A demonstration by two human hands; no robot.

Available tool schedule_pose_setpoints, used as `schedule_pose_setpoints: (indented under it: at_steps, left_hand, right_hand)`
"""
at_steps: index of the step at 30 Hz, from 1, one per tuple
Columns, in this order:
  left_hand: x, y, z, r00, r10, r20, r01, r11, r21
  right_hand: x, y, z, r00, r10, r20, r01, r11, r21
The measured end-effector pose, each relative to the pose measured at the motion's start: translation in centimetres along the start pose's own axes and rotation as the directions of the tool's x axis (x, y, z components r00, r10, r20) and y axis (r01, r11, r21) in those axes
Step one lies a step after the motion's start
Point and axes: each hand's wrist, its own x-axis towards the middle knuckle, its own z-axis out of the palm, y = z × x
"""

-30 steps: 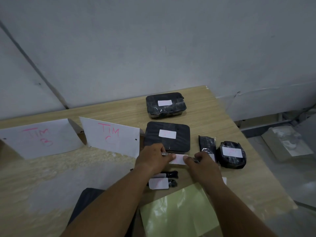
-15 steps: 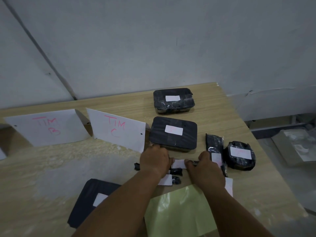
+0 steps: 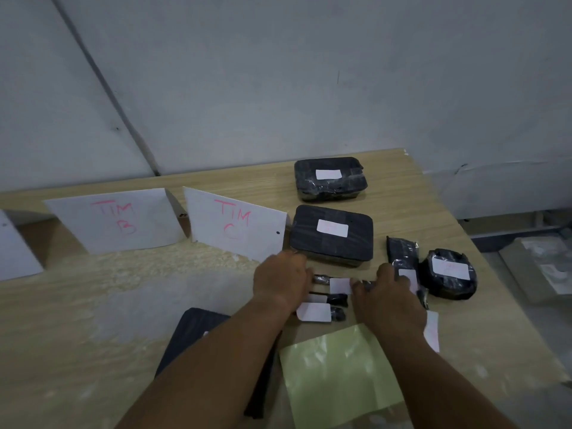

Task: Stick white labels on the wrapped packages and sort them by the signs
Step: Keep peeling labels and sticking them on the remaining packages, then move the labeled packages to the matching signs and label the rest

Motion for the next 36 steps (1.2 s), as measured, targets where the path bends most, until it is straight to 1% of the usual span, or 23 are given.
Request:
schedule_pose_setpoints:
  at_steps: [3,6,8,10,14,18,22,31,36]
  left_hand:
    - [-0.5,-3.2,-1.6,1.000,-0.018,0.012,0.018,0.997,0.074]
    - [-1.8,-6.8,-3.2,0.998,-0.016,0.053,0.009,0.991,0.136]
    - [-3.3,-9.2,-4.2,0.995,-0.007,0.100,-0.010,0.986,0.166]
    - [-5.1,-11.5,-5.0,0.989,-0.010,0.148,-0.020,0.979,0.202]
    - [-8.7,-14.6,-5.5,0.978,-0.028,0.206,-0.026,0.966,0.258]
    - [-10.8,-15.8,-5.3,0.975,-0.021,0.222,-0.025,0.978,0.205]
    - [-11.8,-16.1,-5.3,0.976,-0.068,0.206,0.039,0.989,0.145]
    - [-11.7,-17.3,-4.7,0.925,-0.258,0.278,0.253,0.966,0.055]
    - [-11.6,-17.4,-4.7,0.921,-0.267,0.283,0.267,0.963,0.042]
  right_hand:
    - [-2.1,-1.4,-0.4,0.989,-0.123,0.086,0.124,0.992,-0.007]
    - [-5.2,-3.4,-0.2,0.970,-0.176,0.167,0.171,0.984,0.043]
    - [-7.7,-4.9,0.2,0.962,-0.171,0.211,0.156,0.984,0.086]
    - [-10.1,-6.3,0.9,0.960,-0.135,0.246,0.106,0.986,0.128]
    - [-14.4,-8.4,2.1,0.959,-0.079,0.270,0.054,0.994,0.100]
    - [-16.8,-9.3,2.5,0.964,-0.016,0.264,-0.002,0.998,0.069]
    - [-17.7,-9.9,2.5,0.954,0.037,0.296,-0.060,0.996,0.070]
    - [-17.8,-10.4,2.9,0.934,0.050,0.354,-0.079,0.995,0.067]
    - [-17.5,-10.5,2.8,0.927,0.039,0.374,-0.069,0.995,0.068]
